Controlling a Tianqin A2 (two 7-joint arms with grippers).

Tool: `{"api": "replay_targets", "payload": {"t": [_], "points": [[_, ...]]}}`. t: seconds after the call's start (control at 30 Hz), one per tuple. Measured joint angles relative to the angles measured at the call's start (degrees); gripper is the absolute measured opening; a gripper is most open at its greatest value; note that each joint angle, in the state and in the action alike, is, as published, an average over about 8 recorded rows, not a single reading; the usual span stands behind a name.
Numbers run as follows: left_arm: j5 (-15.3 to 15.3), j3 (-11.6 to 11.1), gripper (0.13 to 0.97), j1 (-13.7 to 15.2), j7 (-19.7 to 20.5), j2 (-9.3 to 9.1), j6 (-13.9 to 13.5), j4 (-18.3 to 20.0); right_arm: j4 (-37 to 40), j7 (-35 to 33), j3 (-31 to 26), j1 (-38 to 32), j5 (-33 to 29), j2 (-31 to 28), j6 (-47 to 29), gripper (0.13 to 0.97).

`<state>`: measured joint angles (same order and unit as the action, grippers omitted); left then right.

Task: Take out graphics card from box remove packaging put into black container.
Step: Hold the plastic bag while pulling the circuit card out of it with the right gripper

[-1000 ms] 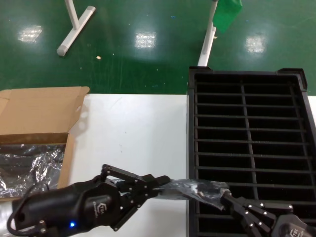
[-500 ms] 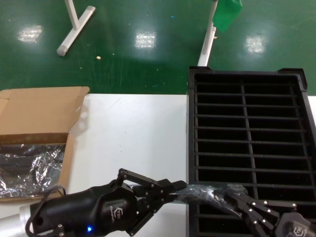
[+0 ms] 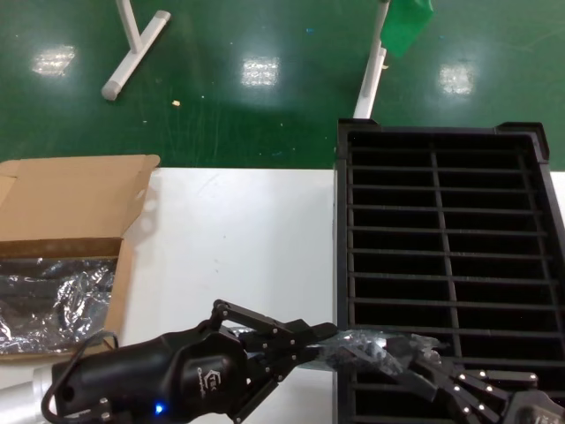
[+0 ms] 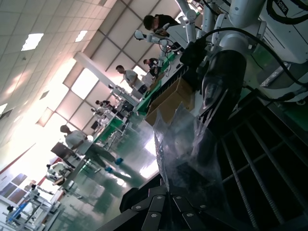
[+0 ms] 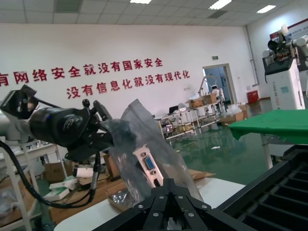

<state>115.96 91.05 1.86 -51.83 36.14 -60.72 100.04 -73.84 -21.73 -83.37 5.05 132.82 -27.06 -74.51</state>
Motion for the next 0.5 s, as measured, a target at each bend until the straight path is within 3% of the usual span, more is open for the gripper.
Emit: {"api": "replay_targets", "payload": {"t": [0.5], "points": [[1.24,-1.23,0.142,-2.34,1.68,0.94,-0.41,1.15,0.6,1.44,-1.0,-1.36,-0.23,-1.61,-1.61,0.147]]}}
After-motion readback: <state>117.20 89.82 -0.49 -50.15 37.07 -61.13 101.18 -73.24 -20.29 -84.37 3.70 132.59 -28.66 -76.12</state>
